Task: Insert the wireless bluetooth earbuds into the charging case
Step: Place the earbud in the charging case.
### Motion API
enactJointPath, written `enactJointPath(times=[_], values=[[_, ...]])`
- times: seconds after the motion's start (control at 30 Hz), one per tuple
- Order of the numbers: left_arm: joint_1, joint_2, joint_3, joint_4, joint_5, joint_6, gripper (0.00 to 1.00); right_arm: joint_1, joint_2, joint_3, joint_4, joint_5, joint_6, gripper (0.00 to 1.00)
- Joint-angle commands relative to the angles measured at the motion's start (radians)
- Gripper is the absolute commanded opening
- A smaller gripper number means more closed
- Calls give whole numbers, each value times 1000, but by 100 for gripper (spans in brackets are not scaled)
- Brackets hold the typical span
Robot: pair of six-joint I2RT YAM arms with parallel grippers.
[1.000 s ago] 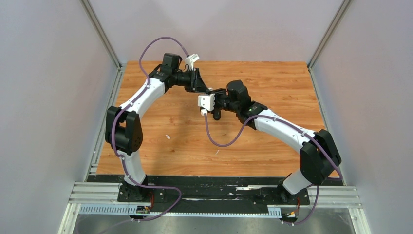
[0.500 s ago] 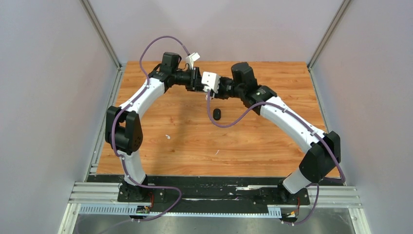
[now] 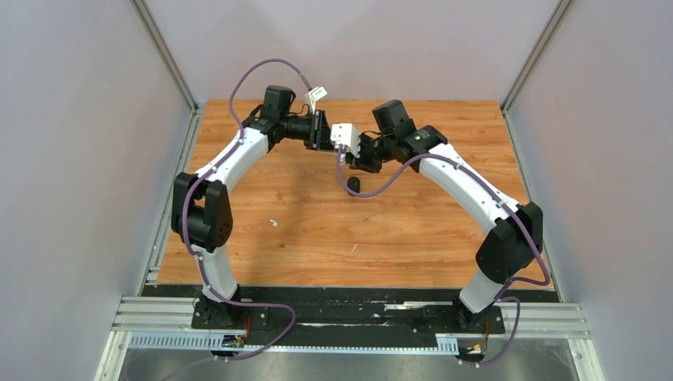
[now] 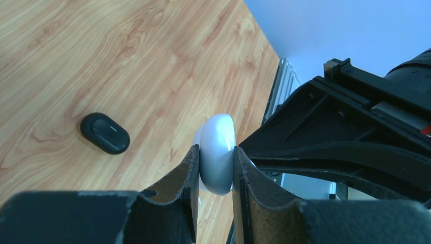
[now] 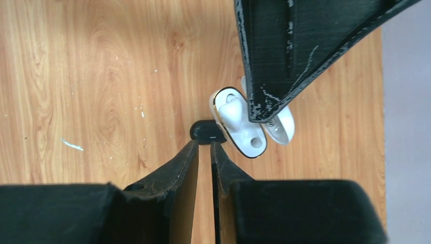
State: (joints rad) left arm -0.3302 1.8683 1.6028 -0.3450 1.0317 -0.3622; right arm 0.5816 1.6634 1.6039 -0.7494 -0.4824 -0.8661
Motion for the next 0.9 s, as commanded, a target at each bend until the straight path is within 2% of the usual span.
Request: enactJointPath(times=[0.0, 0.43, 0.87], values=[[5, -27, -6, 29, 31, 22, 0, 4, 12, 48, -30, -45, -23, 18], [5, -31, -10, 12, 16, 43, 0, 5, 58, 132, -30, -47, -7, 14], [5, -12, 1, 33, 63, 28, 0, 5, 153, 227, -25, -10, 50, 11]])
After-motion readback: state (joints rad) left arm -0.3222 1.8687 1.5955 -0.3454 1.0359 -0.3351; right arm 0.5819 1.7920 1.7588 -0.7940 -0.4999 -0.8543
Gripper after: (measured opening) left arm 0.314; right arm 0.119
